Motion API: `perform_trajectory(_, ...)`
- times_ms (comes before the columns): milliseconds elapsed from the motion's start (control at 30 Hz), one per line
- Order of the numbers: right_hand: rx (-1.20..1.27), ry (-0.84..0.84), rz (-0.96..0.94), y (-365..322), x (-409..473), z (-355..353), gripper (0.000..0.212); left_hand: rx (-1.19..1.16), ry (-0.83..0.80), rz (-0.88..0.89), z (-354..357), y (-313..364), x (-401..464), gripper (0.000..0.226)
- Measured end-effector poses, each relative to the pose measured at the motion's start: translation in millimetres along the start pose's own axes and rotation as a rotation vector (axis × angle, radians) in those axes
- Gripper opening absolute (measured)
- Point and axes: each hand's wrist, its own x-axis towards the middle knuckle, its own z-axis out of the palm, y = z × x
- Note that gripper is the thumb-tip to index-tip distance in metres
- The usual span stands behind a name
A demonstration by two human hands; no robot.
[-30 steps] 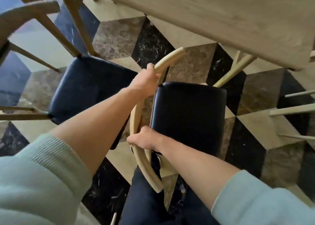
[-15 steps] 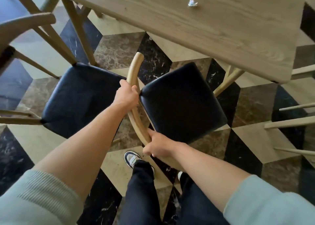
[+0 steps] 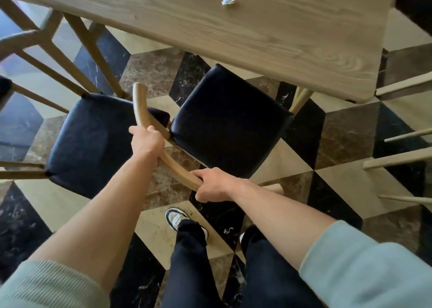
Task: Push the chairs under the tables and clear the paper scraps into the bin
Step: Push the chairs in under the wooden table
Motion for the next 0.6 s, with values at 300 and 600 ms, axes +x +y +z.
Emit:
perform_trajectory(300, -0.222, 0.021, 0.015, 17.4, -5.6, -27.6, 0.049, 0.008, 0.014, -0.127, 3.1, -4.2, -16.7, 0.046)
perform_trajectory(600, -0.324, 0.172, 0.124, 59.9, -19.9, -93.8, 0.023, -0.137, -0.233, -0.151, 37.3, 51.2, -35.1, 0.038)
